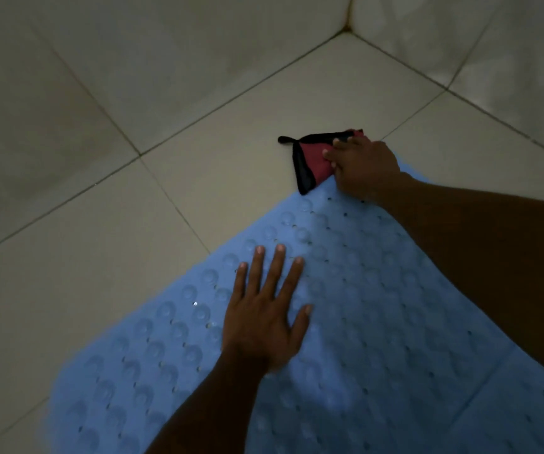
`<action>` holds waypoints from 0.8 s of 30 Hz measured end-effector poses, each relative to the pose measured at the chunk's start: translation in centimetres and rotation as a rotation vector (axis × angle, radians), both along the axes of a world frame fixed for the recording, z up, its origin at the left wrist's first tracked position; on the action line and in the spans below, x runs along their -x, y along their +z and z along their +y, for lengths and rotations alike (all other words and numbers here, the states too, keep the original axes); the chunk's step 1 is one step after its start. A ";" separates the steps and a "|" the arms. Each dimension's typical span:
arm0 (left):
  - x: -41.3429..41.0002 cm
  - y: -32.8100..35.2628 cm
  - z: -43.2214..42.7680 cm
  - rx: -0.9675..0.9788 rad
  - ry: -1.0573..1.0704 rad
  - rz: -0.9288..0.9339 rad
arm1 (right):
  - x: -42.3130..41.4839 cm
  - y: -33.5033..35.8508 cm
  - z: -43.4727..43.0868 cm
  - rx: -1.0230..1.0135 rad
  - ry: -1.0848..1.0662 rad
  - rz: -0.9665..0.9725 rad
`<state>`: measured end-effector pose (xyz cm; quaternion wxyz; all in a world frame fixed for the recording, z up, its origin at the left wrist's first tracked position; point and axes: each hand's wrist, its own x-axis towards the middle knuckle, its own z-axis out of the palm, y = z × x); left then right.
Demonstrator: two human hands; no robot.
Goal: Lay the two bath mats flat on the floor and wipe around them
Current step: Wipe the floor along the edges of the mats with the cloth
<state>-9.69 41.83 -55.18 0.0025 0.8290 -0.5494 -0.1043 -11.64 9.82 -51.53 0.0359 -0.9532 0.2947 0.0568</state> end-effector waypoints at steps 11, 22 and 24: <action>0.5 1.3 -3.4 -0.062 -0.077 0.037 | 2.0 0.8 -2.8 0.115 -0.135 0.059; 7.0 -0.8 -11.7 0.046 -0.159 0.013 | 14.7 1.1 -7.7 0.084 -0.425 0.082; 7.5 -1.0 -11.8 0.062 -0.217 0.015 | 18.0 1.1 -7.1 0.011 -0.522 0.053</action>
